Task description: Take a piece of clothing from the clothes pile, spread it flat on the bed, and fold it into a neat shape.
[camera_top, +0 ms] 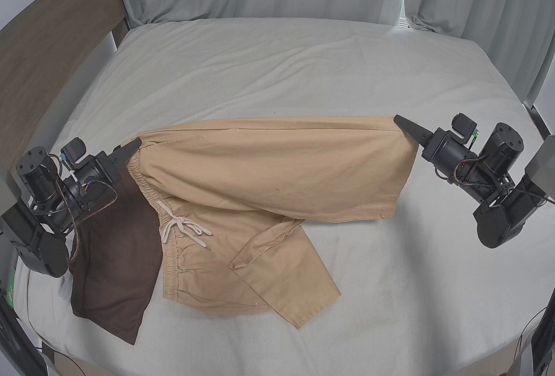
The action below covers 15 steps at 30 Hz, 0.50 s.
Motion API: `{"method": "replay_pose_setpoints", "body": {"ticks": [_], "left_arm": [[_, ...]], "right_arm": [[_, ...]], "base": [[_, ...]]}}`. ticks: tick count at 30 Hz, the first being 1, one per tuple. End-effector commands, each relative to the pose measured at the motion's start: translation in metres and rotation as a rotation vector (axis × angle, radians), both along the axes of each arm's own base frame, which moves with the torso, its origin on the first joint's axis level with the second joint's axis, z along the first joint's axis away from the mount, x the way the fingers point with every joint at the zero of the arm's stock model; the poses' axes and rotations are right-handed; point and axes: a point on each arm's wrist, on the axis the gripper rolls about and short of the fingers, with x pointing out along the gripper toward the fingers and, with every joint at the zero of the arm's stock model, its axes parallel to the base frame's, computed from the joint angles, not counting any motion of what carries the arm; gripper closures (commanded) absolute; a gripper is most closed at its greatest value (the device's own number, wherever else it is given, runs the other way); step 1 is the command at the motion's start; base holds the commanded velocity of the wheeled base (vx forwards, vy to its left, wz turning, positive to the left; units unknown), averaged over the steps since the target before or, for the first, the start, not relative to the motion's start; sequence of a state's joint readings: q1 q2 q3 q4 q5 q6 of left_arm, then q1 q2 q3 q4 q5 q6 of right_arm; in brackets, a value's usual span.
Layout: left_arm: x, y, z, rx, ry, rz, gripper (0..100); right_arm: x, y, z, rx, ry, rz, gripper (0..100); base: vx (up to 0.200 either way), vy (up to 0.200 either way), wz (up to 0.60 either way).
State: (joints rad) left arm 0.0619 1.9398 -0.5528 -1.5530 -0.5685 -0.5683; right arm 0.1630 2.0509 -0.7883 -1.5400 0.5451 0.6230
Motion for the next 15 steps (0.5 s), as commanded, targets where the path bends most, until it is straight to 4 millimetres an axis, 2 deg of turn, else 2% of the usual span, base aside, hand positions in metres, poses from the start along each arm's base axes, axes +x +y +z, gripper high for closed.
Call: {"method": "replay_pose_setpoints", "body": {"ticks": [1,9,15], "left_arm": [[0.015,-0.006,-0.008,-0.005,0.007,0.001,100],[0.032,-0.014,-0.015,-0.017,0.009,-0.002,100],[0.052,-0.018,-0.022,-0.065,0.013,0.031,100]], "right_arm": [[0.014,0.003,-0.011,-0.002,0.01,0.002,100],[0.031,0.007,-0.021,0.002,0.01,0.006,100],[0.056,0.006,-0.026,0.009,-0.027,-0.007,100]], "base": [[0.0,0.0,0.0],[0.0,0.0,0.0],[0.0,0.0,0.0]]}}
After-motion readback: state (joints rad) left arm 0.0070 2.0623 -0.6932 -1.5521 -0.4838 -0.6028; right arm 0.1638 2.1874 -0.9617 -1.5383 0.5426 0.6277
